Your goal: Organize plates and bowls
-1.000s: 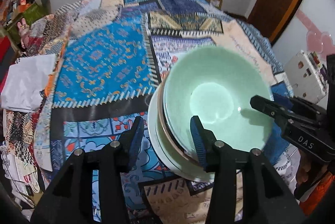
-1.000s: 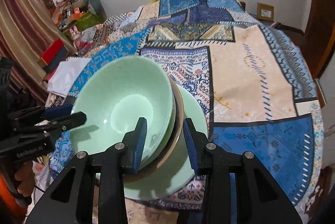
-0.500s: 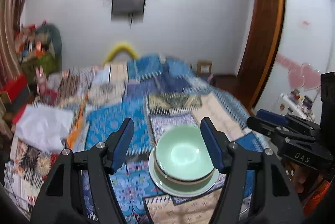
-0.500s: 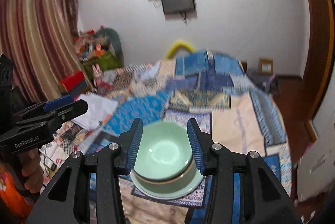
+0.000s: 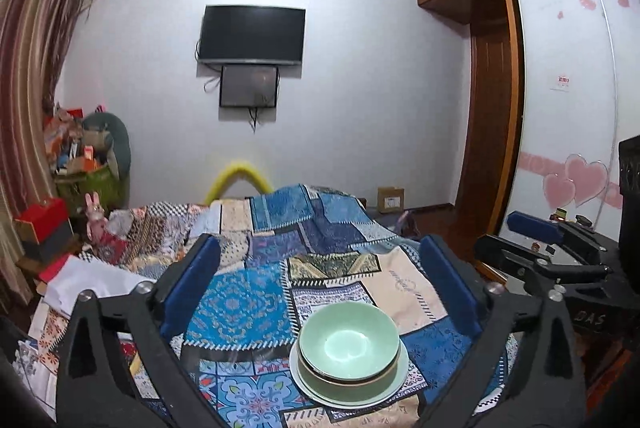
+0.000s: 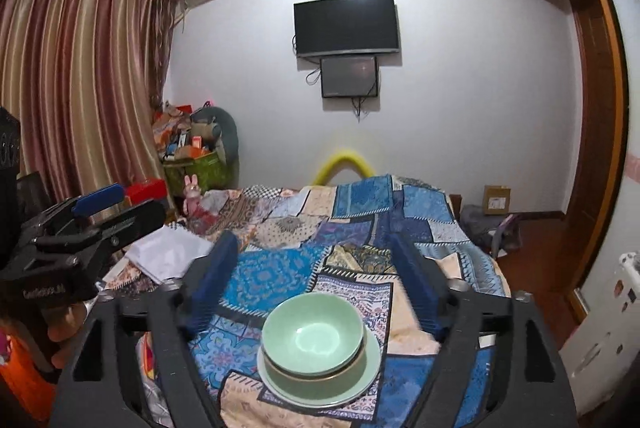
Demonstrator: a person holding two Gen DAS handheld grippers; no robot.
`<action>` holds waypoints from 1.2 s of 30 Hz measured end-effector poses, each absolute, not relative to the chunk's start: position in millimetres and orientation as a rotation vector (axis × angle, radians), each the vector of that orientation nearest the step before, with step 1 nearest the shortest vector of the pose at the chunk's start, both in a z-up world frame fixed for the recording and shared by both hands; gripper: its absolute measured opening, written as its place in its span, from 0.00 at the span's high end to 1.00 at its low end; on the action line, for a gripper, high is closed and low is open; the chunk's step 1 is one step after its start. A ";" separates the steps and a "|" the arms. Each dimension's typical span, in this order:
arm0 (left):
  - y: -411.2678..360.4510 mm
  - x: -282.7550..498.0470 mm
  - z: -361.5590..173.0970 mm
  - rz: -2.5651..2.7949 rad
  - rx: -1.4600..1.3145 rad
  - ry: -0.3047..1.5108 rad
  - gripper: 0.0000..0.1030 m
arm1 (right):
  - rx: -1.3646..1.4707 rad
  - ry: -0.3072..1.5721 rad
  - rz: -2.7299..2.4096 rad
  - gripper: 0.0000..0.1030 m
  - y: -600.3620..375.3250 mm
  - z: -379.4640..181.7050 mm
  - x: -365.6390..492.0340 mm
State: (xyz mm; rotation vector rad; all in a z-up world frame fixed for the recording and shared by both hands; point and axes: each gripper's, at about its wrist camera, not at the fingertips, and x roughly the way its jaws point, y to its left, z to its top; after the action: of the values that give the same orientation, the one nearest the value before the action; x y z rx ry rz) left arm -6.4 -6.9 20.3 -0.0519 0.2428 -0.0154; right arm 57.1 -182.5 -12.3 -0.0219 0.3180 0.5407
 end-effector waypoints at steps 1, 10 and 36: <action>-8.2 -7.8 20.0 -0.011 -0.047 0.237 0.00 | -0.012 0.304 0.529 0.12 -183.4 -11.8 56.1; -5.7 -7.5 17.0 -0.012 -0.076 0.250 0.00 | 0.008 0.254 0.497 0.00 -187.8 -7.0 46.7; -3.9 -1.9 11.8 -0.026 -0.093 0.268 0.00 | 0.018 0.272 0.504 0.00 -189.6 -14.2 48.9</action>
State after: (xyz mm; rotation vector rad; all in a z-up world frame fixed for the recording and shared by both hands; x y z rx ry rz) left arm -1.9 -3.9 11.8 -0.0933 0.2675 -0.0257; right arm 48.9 -189.6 -14.2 0.0184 0.2718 0.5037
